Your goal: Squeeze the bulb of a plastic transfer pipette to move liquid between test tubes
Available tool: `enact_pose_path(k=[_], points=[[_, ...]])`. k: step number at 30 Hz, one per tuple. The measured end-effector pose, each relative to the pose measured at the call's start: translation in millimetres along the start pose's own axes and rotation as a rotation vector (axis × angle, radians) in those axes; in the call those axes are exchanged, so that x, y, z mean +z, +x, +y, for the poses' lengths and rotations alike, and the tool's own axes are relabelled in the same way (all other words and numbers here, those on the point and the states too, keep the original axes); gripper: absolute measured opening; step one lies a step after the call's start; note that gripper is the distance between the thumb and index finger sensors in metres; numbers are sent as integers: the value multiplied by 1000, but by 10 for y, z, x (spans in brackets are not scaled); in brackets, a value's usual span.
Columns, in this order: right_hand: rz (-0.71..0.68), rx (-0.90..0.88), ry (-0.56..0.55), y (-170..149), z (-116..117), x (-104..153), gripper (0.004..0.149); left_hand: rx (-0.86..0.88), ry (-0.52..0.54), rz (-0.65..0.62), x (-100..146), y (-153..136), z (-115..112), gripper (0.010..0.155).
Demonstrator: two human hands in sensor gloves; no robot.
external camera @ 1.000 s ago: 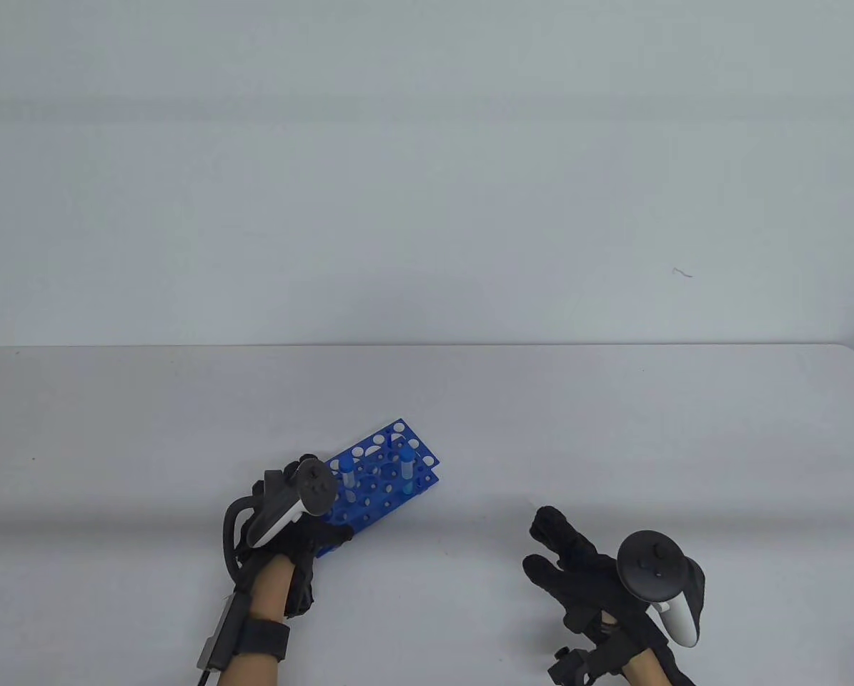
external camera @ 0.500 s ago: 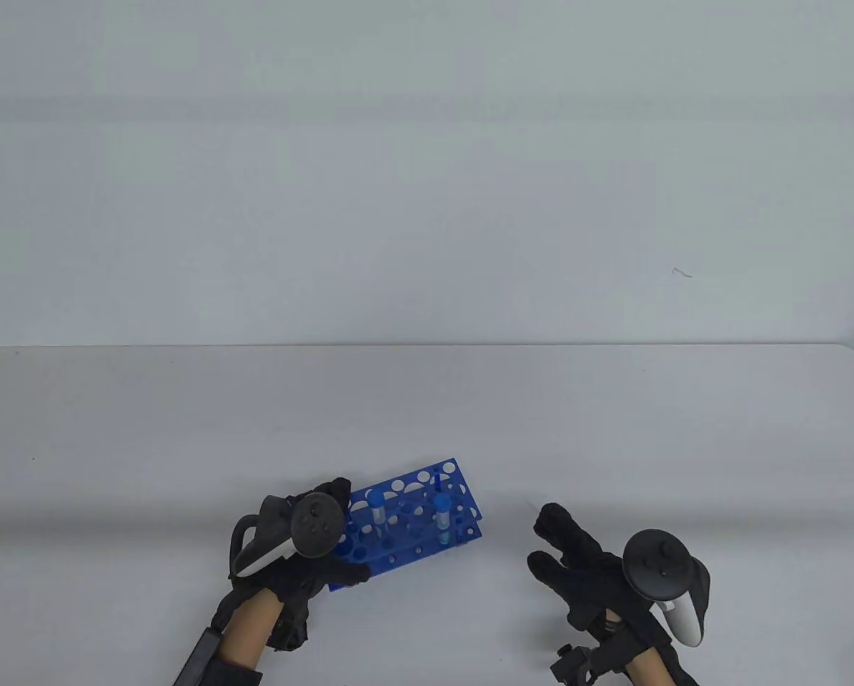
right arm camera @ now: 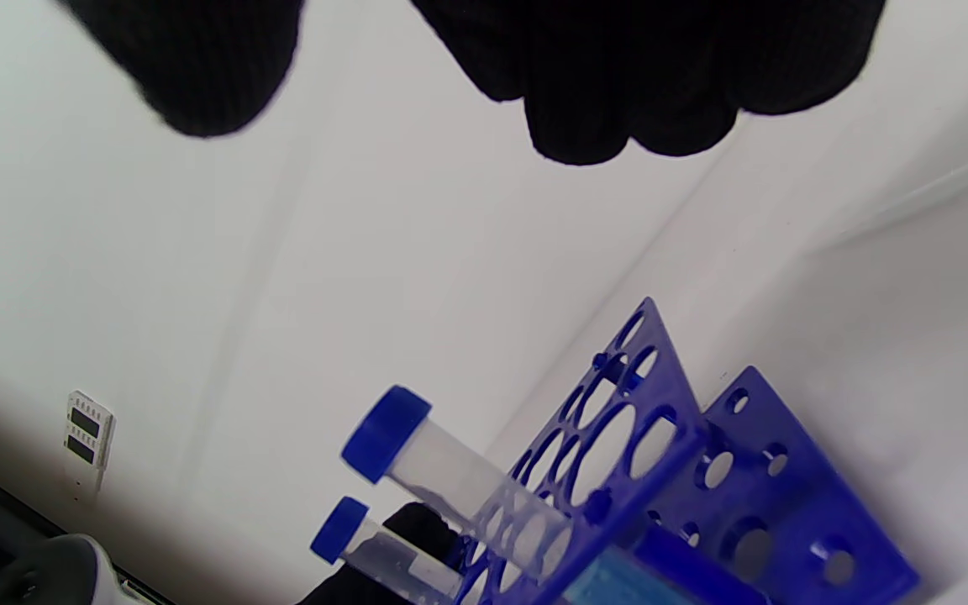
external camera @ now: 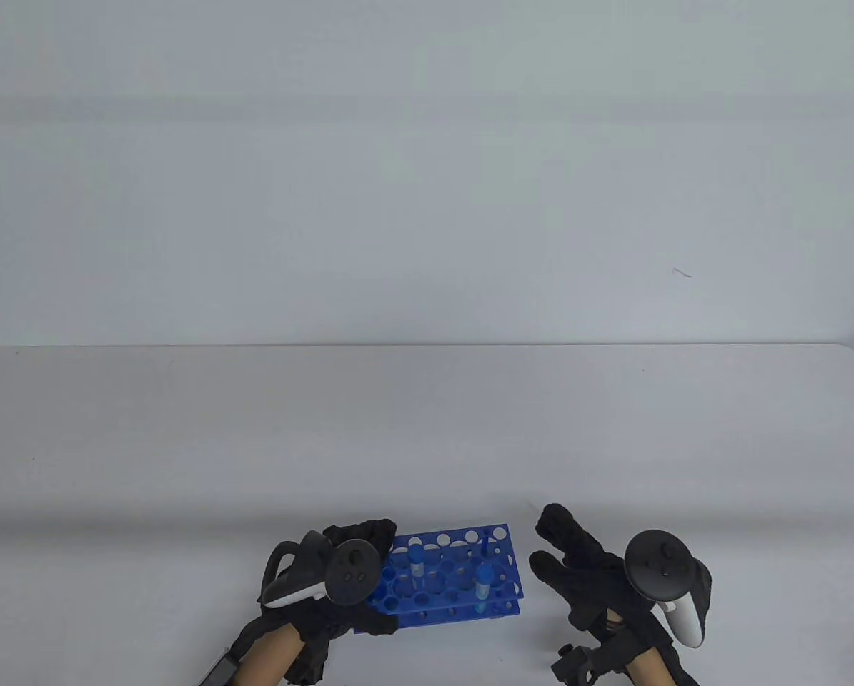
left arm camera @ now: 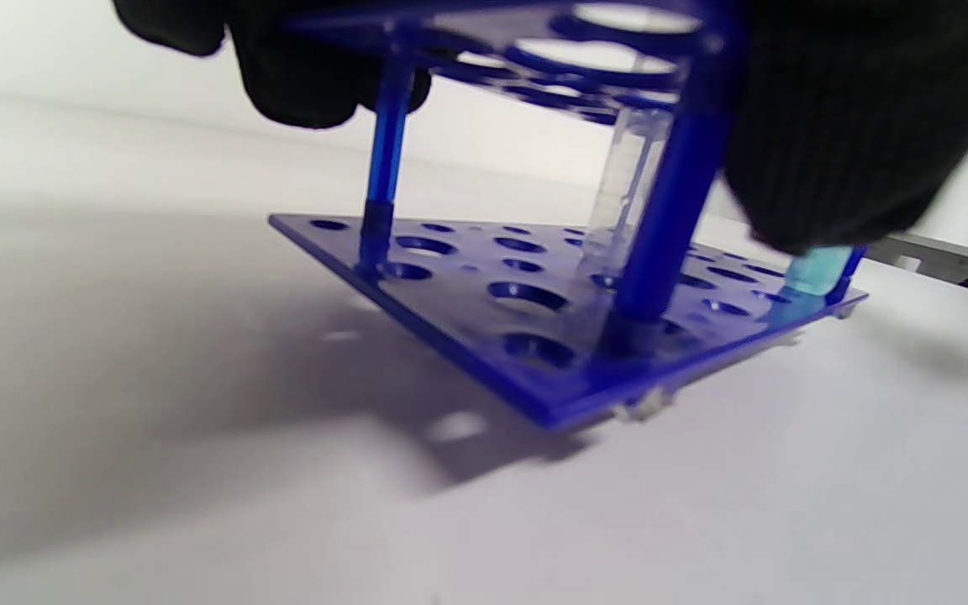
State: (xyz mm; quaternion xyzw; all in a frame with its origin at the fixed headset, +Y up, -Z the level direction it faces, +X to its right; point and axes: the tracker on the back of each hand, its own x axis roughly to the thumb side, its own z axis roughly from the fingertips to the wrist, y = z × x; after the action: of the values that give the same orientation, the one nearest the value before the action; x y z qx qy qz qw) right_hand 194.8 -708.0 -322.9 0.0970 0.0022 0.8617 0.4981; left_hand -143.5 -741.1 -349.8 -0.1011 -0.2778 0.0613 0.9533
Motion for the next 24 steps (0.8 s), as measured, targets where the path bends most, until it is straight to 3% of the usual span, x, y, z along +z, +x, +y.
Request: enact_pose_path(k=[24], points=[[12,25,27,-4,43,6,84,-18,-46,-4,-36,-1,-84,119]])
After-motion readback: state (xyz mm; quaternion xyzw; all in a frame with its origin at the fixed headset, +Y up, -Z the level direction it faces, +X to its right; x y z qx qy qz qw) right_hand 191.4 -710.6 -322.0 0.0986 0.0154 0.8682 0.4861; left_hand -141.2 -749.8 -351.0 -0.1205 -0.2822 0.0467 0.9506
